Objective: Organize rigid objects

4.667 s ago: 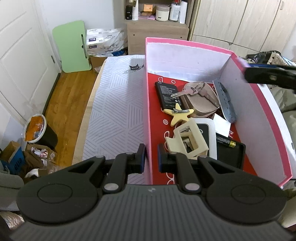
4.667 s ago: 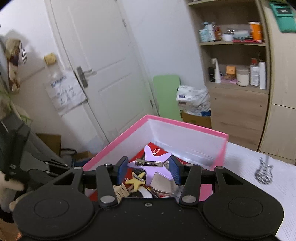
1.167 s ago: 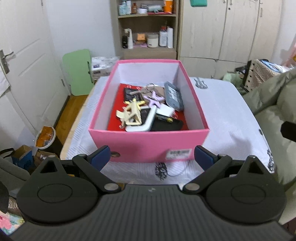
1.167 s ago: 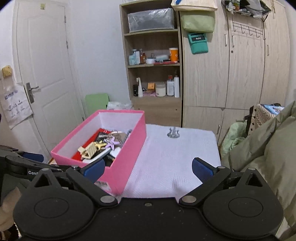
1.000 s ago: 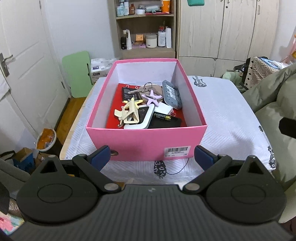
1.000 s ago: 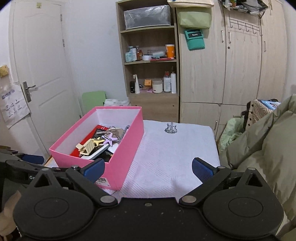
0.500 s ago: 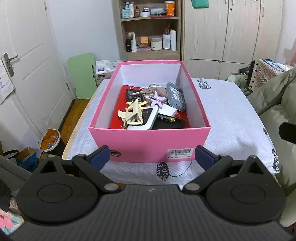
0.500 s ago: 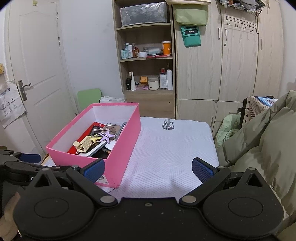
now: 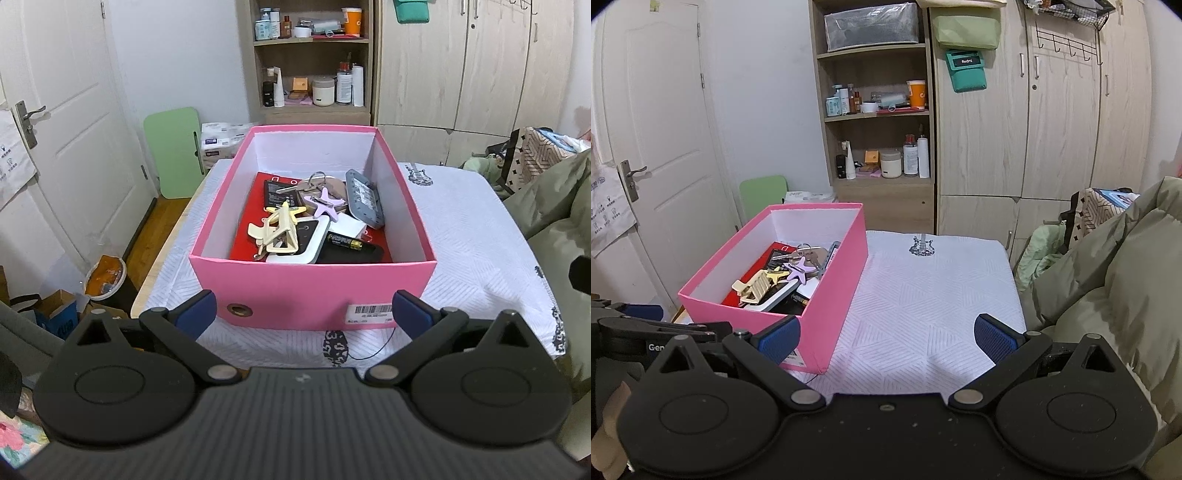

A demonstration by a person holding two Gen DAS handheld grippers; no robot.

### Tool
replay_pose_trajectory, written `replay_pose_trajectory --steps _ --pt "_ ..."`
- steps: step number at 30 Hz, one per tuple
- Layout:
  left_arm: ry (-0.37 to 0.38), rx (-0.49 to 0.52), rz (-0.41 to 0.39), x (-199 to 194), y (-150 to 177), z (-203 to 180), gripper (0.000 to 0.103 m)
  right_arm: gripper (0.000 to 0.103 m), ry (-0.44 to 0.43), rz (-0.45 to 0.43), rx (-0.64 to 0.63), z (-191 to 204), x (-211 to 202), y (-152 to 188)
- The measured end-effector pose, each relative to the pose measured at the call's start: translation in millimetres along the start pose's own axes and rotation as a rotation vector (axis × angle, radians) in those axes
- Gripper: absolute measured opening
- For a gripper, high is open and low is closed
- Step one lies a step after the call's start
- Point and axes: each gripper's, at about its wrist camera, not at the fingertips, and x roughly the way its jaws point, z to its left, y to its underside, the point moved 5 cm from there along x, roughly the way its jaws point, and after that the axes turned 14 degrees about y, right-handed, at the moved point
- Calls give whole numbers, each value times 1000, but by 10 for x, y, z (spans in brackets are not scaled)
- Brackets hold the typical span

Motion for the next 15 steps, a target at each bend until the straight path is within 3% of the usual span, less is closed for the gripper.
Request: replay_pose_trajectory --steps 15 --pt "11 -11 7 2 26 43 103 102 22 20 -1 32 52 18"
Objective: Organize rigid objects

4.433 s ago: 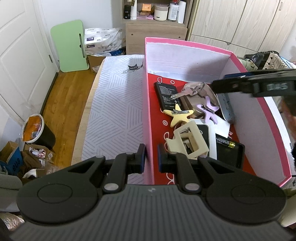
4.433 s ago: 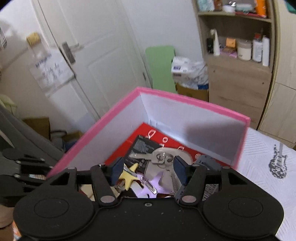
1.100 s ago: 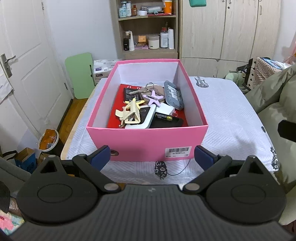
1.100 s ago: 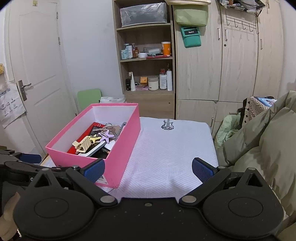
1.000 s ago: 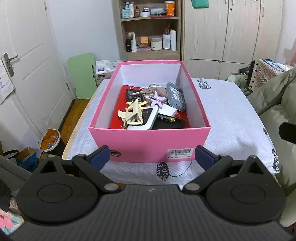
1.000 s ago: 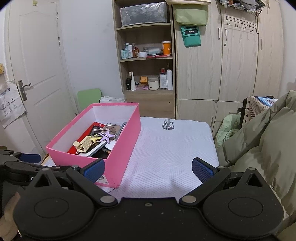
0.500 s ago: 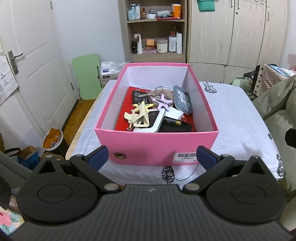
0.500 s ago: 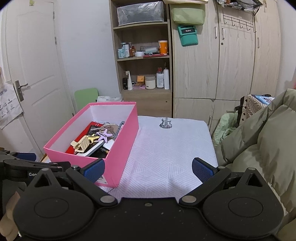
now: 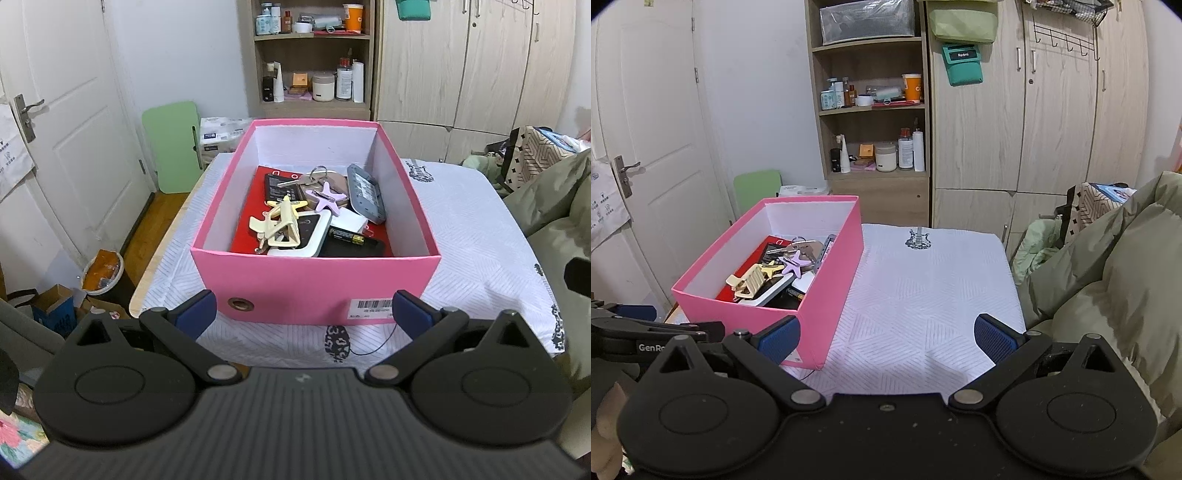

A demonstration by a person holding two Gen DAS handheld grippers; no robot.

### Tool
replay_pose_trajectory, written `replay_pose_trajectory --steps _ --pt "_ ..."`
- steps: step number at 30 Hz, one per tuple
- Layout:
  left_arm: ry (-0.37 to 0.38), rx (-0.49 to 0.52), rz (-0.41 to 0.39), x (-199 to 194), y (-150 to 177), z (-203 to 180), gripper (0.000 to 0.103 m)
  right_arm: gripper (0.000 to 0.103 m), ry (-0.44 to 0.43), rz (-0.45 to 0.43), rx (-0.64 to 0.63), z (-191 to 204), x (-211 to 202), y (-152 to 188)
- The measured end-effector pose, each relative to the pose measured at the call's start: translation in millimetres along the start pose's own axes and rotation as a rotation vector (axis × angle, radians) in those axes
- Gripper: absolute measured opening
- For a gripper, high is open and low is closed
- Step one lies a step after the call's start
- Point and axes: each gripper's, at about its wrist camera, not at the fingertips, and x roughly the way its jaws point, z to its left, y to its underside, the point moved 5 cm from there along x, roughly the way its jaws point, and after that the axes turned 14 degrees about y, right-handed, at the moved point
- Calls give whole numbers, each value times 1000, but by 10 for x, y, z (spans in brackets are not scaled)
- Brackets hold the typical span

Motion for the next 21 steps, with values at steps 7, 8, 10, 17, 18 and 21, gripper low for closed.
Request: replay_pose_trajectory --steps 7,8,10,17,18,21 --pt "-9 -2 -10 -5 5 35 103 102 2 9 0 16 22 9" --pt "-14 -3 -14 -7 8 40 103 102 4 9 1 19 18 12" --pt "-14 -6 -13 2 7 56 103 102 4 13 3 11 33 9" --pt "-12 10 -17 0 2 42 103 102 13 18 3 10 45 41" --pt "-13 11 -18 0 2 40 103 102 14 19 5 7 45 46" --pt "-20 2 -11 15 4 50 103 102 17 23 8 10 54 59"
